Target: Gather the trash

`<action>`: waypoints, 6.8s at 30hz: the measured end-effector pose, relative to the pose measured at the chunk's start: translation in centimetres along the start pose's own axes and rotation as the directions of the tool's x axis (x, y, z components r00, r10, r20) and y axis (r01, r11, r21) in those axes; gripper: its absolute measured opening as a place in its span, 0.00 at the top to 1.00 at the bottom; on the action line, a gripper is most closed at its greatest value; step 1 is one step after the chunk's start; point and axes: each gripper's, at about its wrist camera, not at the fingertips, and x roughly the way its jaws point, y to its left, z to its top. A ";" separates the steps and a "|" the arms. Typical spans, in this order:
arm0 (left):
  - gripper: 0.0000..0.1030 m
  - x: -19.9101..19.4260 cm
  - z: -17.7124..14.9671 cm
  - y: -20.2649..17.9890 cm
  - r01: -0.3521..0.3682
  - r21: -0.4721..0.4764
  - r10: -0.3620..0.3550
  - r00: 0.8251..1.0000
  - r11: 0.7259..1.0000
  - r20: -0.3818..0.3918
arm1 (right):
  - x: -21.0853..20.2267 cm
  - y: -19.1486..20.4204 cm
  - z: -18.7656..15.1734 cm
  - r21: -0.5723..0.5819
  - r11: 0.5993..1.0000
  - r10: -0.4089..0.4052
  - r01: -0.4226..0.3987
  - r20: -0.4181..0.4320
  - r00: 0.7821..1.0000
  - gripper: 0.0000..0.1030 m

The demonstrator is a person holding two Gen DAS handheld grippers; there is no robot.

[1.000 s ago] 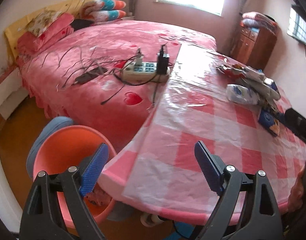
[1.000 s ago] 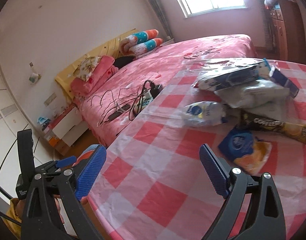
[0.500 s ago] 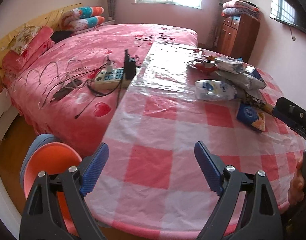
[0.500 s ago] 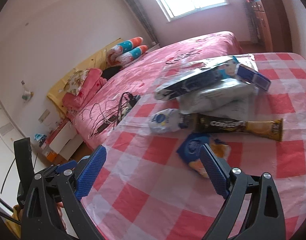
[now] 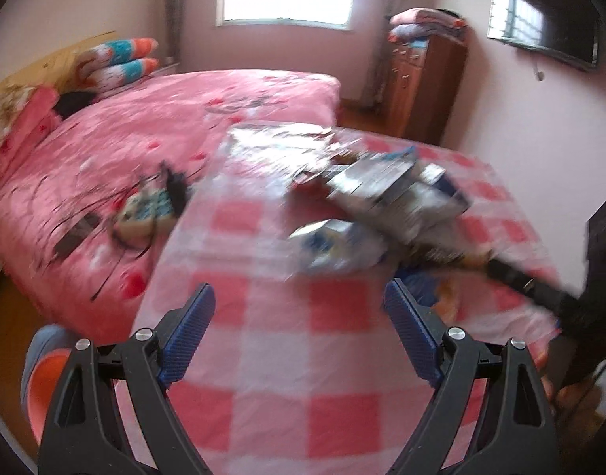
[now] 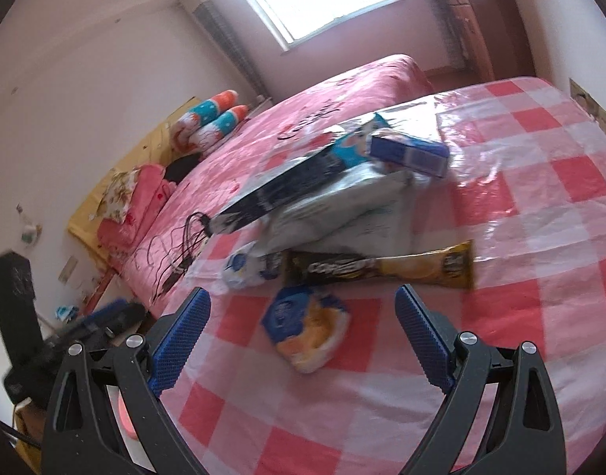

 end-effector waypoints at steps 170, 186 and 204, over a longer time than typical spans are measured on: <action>0.30 -8.2 -17.8 28.4 -0.197 -0.552 0.193 0.979 0.810 -0.066 | 13.2 33.4 -10.3 -0.377 0.828 0.239 -0.415 -0.433 0.869 0.76; 0.21 -8.6 -18.2 29.1 -0.268 -0.554 0.268 0.960 0.788 -0.083 | 11.6 26.4 -8.3 -0.326 0.904 0.188 -0.276 -0.275 0.943 0.13; 0.21 -7.7 -13.2 20.2 -0.159 -0.398 0.165 0.986 0.903 -0.018 | 5.6 16.6 -5.0 -0.256 0.936 0.249 -0.242 -0.005 0.968 0.05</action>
